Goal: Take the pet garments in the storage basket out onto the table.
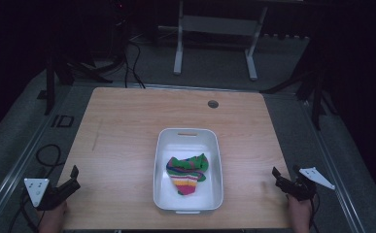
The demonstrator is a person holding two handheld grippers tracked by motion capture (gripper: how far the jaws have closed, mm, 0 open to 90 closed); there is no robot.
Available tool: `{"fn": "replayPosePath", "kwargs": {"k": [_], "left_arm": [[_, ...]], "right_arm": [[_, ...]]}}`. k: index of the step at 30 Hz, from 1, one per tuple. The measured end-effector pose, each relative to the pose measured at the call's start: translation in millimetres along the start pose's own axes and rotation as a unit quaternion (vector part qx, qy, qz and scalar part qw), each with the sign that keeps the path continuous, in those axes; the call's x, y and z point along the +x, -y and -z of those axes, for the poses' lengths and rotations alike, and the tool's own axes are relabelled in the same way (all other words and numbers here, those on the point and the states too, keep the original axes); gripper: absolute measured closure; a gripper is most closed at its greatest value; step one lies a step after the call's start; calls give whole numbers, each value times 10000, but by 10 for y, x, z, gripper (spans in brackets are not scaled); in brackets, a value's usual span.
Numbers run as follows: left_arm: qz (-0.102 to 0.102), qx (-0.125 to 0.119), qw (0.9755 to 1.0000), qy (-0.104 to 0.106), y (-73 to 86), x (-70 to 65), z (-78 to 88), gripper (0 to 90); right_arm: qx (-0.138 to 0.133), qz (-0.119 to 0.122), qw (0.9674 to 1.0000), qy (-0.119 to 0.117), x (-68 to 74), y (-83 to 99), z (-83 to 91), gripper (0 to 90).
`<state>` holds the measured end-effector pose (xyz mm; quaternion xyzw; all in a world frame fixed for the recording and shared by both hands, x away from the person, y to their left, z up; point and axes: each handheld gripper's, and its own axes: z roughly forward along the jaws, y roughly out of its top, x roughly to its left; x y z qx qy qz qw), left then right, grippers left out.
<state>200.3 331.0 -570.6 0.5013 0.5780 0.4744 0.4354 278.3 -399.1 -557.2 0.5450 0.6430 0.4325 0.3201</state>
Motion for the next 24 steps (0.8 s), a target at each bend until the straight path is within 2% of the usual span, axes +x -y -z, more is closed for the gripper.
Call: {"fn": "replayPosePath", "kwargs": {"k": [3, 7, 8, 13, 15, 18, 20, 22, 24], "left_arm": [[-1, -14, 10000, -46, 3, -4, 3, 19], [-4, -6, 10000, -43, 4, -4, 4, 19], [-3, 6, 10000, -19, 4, -4, 3, 19], [9, -2, 10000, 16, 7, -6, 5, 19], [35, -18, 10000, 10, 7, -1, 9, 19], [52, -30, 10000, 8, 7, 5, 12, 19], [51, -35, 10000, 15, 8, 1, 13, 19], [54, -27, 10000, 28, 9, -2, 10, 19], [59, -25, 10000, 33, 9, 0, 11, 19]], "right_arm": [[105, 51, 9999, 53, -9, 2, 3, 129], [180, -81, 9998, -42, -40, 5, 12, 134], [210, -181, 9994, -195, -66, 9, 21, 137], [566, -9, 9965, -621, -163, 19, 37, 140], [704, 25, 9951, -691, -199, 21, 38, 140], [780, -28, 9938, -795, -237, 20, 32, 139], [787, 29, 9929, -894, -236, 17, 27, 139], [844, 143, 9891, -1199, -226, 7, 5, 139], [1037, 346, 9829, -1484, -200, -8, -31, 138]]}}
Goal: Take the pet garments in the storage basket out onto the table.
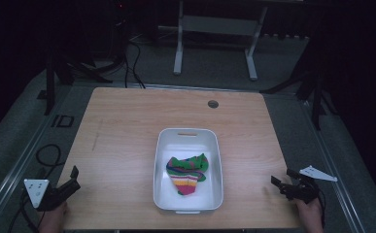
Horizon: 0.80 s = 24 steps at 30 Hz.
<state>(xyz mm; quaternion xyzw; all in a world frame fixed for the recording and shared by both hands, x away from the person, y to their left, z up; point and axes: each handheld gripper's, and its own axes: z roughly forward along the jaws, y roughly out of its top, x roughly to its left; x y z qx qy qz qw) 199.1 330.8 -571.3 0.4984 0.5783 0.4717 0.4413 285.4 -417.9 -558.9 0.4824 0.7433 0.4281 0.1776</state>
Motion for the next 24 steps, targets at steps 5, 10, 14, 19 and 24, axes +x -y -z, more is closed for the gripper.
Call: {"fn": "replayPosePath", "kwargs": {"k": [5, 10, 14, 19, 24], "left_arm": [[10, 5, 10000, 15, 1, 0, -2, 19], [14, 34, 10000, 58, 0, 5, -7, 19], [-15, 50, 10000, 74, 2, -2, -8, 19], [-6, 62, 9999, 91, 2, -2, -11, 19], [-42, 94, 9999, 120, 2, -6, -15, 19]], "right_arm": [[357, 515, 9964, -577, 75, -65, -95, 135], [680, 1109, 9835, -1255, 216, -154, -185, 141], [867, 1643, 9724, -1413, 359, -234, -235, 141], [1236, 1835, 9611, -1655, 481, -379, -281, 141], [1467, 1963, 9497, -1947, 622, -558, -267, 143]]}}
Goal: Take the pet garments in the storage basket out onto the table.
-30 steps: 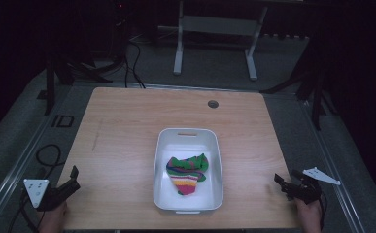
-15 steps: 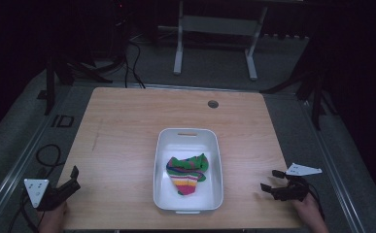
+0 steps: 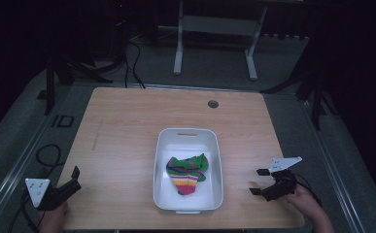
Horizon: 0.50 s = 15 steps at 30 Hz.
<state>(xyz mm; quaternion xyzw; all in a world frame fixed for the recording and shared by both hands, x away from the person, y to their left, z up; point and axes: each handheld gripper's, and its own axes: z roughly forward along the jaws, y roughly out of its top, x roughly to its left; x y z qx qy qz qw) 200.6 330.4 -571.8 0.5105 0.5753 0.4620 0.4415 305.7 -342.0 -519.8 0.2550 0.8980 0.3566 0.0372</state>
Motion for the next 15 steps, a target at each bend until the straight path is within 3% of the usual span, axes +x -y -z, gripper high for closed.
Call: {"fn": "replayPosePath", "kwargs": {"k": [10, 15], "left_arm": [[-11, 36, 10000, 66, 1, -1, -6, 19], [-19, 67, 9999, 97, 0, -1, -13, 19]], "right_arm": [[275, 348, 9984, -362, 166, -508, 44, 137], [158, 505, 9976, -440, 224, -720, 80, 133]]}}
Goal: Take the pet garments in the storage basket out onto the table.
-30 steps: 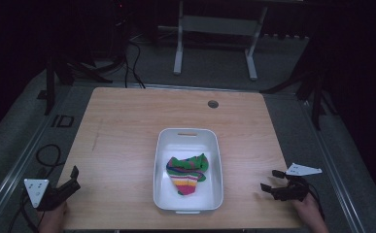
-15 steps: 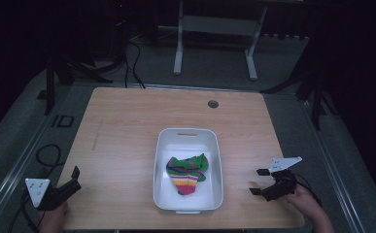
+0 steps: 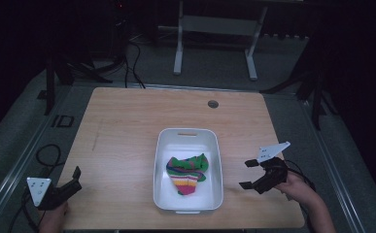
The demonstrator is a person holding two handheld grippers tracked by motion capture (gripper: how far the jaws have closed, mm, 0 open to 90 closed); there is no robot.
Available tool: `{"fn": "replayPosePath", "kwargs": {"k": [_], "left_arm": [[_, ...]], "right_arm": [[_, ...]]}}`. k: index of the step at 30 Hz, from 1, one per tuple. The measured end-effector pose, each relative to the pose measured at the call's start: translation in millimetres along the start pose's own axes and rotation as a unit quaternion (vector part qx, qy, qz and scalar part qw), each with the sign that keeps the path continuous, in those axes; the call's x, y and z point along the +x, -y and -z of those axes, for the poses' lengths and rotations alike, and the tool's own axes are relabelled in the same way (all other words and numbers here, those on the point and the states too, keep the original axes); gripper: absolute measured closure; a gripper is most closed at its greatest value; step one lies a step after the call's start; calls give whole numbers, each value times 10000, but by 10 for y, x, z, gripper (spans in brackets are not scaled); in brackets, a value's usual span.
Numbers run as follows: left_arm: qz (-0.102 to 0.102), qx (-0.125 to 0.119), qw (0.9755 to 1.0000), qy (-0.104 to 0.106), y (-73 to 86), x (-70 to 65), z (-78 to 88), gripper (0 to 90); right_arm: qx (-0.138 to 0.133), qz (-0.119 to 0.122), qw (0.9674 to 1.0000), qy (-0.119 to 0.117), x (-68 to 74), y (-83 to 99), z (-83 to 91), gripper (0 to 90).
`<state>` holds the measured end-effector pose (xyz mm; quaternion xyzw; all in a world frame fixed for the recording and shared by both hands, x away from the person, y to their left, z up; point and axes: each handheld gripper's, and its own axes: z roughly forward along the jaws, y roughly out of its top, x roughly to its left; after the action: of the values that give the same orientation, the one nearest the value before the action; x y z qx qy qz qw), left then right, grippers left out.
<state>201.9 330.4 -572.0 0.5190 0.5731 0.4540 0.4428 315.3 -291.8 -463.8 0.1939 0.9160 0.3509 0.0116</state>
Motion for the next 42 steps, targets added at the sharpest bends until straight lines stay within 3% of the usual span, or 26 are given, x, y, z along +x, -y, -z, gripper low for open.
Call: {"fn": "replayPosePath", "kwargs": {"k": [6, 13, 14, 16, 21, 35, 42], "left_arm": [[-4, -15, 10000, 11, 1, -1, 1, 19], [3, -11, 10000, 22, 1, 1, 1, 19], [5, -8, 10000, 38, 0, 3, 1, 19], [10, -10, 10000, 51, 1, 5, 1, 19], [10, -22, 10000, 79, 2, 6, 4, 19], [35, -34, 9999, 153, 2, 14, 4, 19], [19, -37, 9998, 175, 3, 13, 6, 19]], "right_arm": [[-63, 137, 9997, -195, 47, -249, -33, 132], [58, 410, 9982, -427, 122, -514, -131, 126], [98, 482, 9973, -538, 154, -603, -177, 119], [198, 646, 9967, -445, 209, -692, -240, 128], [536, 932, 9929, -503, 289, -891, -452, 125], [1320, 1156, 9831, -518, 299, -1250, -1174, 122], [1641, 1210, 9777, -505, 307, -1314, -1402, 122]]}}
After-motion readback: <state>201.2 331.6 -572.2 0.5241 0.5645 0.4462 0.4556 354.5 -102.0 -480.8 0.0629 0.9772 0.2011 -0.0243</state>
